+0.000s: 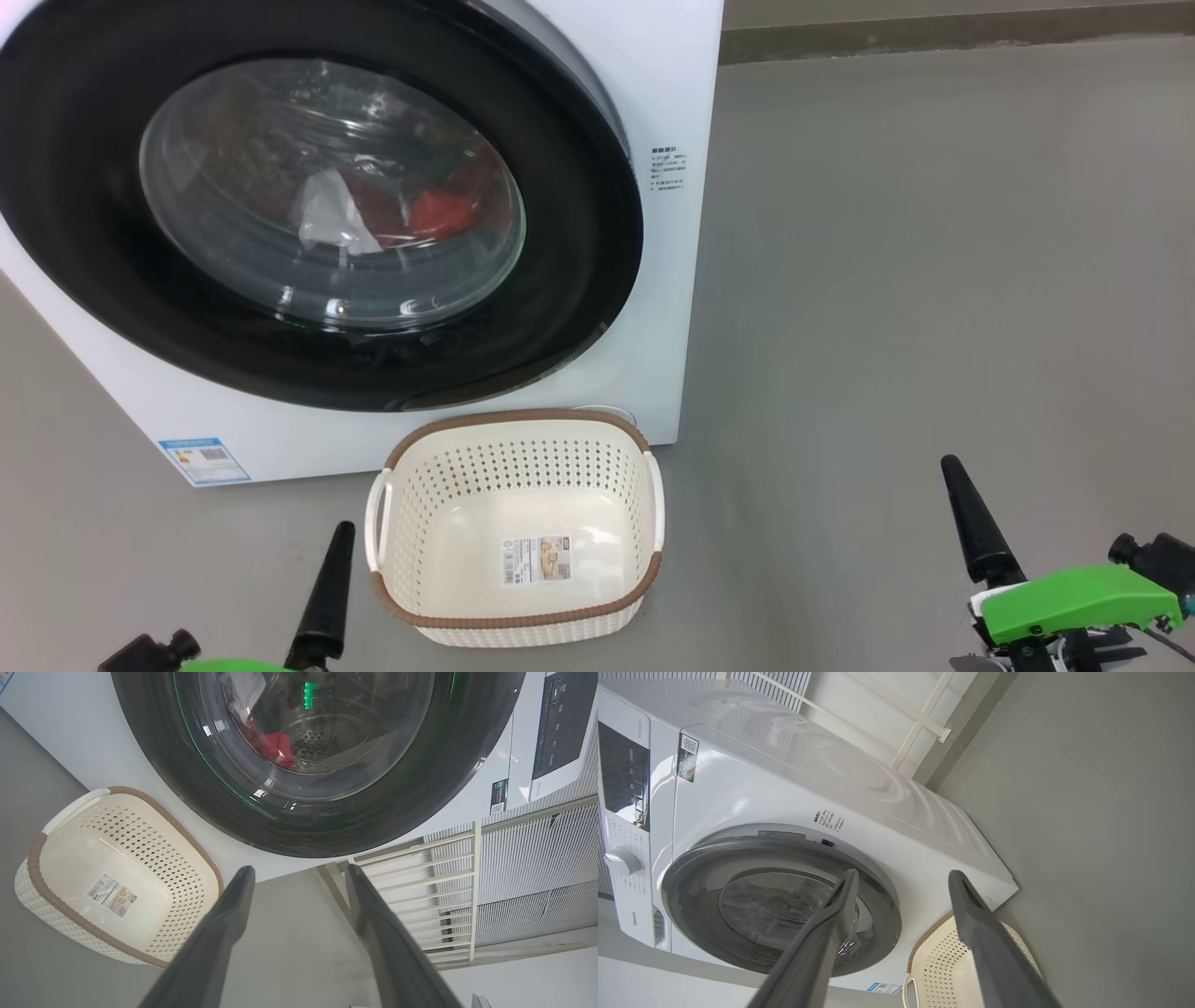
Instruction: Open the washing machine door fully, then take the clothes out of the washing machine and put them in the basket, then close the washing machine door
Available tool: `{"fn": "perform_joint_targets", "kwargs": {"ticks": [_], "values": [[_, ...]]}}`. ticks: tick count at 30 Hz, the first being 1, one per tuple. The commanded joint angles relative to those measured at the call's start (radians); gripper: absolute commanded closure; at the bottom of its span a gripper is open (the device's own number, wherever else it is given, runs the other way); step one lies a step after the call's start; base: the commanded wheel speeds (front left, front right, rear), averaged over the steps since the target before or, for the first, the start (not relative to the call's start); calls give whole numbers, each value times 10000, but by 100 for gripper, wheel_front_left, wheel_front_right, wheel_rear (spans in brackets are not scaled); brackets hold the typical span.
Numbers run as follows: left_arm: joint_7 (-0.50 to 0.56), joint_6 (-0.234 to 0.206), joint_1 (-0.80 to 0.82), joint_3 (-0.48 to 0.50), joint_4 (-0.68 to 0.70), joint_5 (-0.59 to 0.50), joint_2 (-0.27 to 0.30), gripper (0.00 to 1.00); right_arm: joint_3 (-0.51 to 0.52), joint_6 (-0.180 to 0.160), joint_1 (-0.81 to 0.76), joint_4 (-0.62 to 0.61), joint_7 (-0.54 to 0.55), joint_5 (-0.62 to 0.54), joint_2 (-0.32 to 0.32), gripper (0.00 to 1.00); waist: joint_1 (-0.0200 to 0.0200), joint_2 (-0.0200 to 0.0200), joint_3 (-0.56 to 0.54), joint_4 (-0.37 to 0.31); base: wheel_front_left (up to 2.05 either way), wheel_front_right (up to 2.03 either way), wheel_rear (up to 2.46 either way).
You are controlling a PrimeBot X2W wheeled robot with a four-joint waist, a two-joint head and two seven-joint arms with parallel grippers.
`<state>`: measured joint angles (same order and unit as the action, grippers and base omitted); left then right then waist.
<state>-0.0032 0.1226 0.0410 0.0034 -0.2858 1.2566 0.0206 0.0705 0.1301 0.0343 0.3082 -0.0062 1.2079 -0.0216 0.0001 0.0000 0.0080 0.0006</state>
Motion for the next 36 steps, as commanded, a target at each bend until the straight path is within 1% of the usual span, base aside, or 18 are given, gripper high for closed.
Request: {"fn": "perform_joint_targets", "kwargs": {"ticks": [1,9,17,36], "values": [[-136,14,359,69,362,-383,150,0,-157,3,533,-339,-123,-419,-91,0,-1,0,-1,2,0,0,0],[-372,-183,405,-83,459,-1502,164,0,-503,4,586,-553,-357,-1703,-135,0,-1,0,7,4,0,0,0],[-609,-408,480,-305,625,-2647,178,0,-678,4,630,-682,-593,-2726,-171,0,-1,0,20,40,0,0,0],[-1140,-618,617,-516,853,-4551,210,0,-1004,4,811,-872,-1120,-4785,-237,0,-1,0,39,36,0,0,0]]}}
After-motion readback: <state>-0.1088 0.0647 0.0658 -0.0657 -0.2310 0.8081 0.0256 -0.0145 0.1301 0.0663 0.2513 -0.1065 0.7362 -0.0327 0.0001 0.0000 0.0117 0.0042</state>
